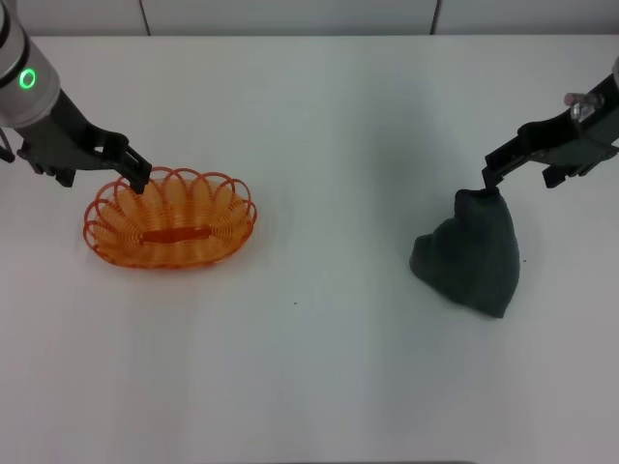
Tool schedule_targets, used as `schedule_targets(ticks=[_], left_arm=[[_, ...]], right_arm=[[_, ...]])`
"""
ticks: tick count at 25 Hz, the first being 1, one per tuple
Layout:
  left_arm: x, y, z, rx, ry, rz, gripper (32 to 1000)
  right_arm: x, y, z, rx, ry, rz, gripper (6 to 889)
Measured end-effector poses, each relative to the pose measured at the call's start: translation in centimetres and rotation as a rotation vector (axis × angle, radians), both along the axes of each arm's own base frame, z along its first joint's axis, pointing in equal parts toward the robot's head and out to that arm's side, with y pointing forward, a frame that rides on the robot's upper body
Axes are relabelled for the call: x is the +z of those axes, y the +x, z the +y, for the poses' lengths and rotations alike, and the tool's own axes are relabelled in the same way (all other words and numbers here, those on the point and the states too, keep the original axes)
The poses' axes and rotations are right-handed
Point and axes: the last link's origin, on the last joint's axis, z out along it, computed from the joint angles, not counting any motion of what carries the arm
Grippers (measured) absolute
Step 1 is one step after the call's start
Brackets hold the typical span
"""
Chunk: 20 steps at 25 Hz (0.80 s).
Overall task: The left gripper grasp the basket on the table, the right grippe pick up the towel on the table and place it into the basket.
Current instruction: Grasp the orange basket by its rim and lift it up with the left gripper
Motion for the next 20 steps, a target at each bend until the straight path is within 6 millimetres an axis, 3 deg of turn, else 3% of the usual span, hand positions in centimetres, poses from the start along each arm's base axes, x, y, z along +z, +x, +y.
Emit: schedule_targets(ticks=[20], left_arm=[[0.29, -0.59, 0.22, 0.026, 0.0, -0.013, 915]], right_arm=[[-0.26, -0.83, 0.22, 0.016, -0.018, -0.019, 862]])
